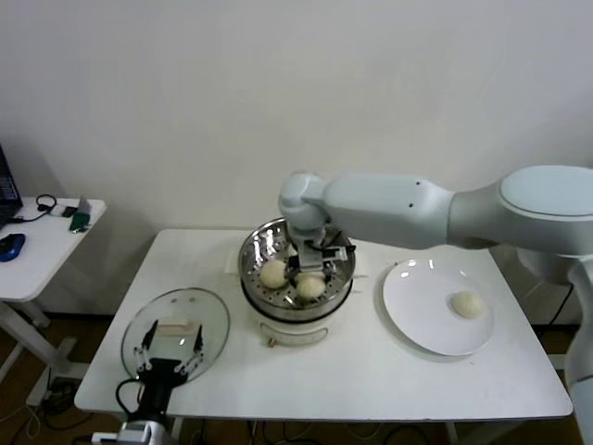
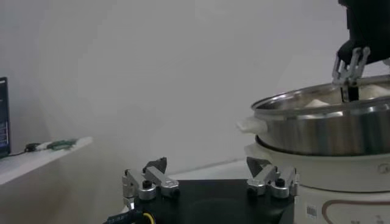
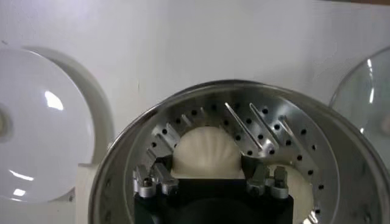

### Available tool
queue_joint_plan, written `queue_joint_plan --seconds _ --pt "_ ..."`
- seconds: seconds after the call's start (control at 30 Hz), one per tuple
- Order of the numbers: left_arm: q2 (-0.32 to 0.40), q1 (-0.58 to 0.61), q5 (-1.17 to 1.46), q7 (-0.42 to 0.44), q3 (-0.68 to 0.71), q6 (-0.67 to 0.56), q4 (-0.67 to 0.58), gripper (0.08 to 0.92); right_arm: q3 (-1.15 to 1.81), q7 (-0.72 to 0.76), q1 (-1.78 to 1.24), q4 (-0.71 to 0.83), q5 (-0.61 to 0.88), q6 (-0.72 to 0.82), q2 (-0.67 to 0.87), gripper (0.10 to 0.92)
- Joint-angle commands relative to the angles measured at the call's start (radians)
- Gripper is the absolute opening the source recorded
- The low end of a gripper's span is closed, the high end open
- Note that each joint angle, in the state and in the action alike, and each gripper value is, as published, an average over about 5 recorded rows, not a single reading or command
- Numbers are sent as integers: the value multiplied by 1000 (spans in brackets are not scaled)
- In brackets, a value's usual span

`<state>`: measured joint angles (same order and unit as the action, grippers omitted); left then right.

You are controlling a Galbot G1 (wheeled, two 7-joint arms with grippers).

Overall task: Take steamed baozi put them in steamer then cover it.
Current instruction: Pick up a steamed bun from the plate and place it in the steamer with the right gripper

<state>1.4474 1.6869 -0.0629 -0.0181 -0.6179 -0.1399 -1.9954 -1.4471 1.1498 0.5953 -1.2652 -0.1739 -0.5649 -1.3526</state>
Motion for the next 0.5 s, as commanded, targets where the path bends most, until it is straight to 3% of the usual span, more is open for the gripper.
queue_joint_plan --seconds 0.03,0.3,0.5 --pt "2 -4 -1 0 3 0 7 823 9 -7 -42 -28 -30 -23 -25 732" --pt "2 -8 -4 0 5 2 5 823 10 -8 -34 -39 -24 13 -16 744" --pt "3 -7 -5 0 6 1 4 823 25 0 -18 -46 -38 20 3 815"
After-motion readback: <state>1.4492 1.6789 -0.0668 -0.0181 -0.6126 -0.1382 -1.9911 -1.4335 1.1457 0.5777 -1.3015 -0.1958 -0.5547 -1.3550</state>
